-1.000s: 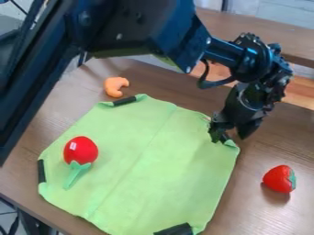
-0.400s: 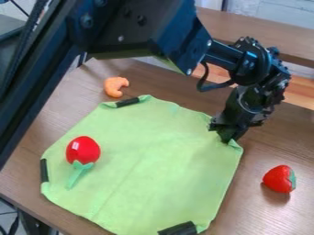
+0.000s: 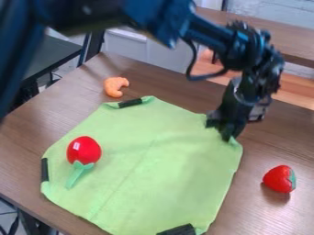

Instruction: Folds the cloth from the right to the left

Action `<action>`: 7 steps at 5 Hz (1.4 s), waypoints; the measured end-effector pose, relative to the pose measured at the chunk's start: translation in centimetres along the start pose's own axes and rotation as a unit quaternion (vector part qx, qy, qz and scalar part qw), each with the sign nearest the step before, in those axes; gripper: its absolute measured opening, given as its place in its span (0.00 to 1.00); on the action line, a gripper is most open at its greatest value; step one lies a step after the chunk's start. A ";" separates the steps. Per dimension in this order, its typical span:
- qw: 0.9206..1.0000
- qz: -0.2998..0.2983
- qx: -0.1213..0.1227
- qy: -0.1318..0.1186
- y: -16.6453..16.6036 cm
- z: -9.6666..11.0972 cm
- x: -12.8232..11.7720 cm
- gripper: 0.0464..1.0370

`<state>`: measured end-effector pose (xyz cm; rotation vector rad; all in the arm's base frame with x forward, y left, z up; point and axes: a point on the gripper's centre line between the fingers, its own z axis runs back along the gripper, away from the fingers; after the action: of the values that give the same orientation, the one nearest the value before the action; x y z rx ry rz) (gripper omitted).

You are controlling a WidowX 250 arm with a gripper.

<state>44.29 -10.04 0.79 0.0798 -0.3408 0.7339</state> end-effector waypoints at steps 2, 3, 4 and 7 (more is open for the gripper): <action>0.999 -0.016 -0.041 0.029 3.2 3.1 0.2 0.01; 0.997 -0.044 -0.059 0.028 6.1 4.2 0.1 0.01; 0.996 -0.058 -0.066 0.014 9.2 5.2 0.3 0.01; 0.991 -0.042 -0.120 -0.045 15.9 9.3 2.6 0.01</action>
<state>32.87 1.65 9.63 -0.0997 -0.5058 0.6030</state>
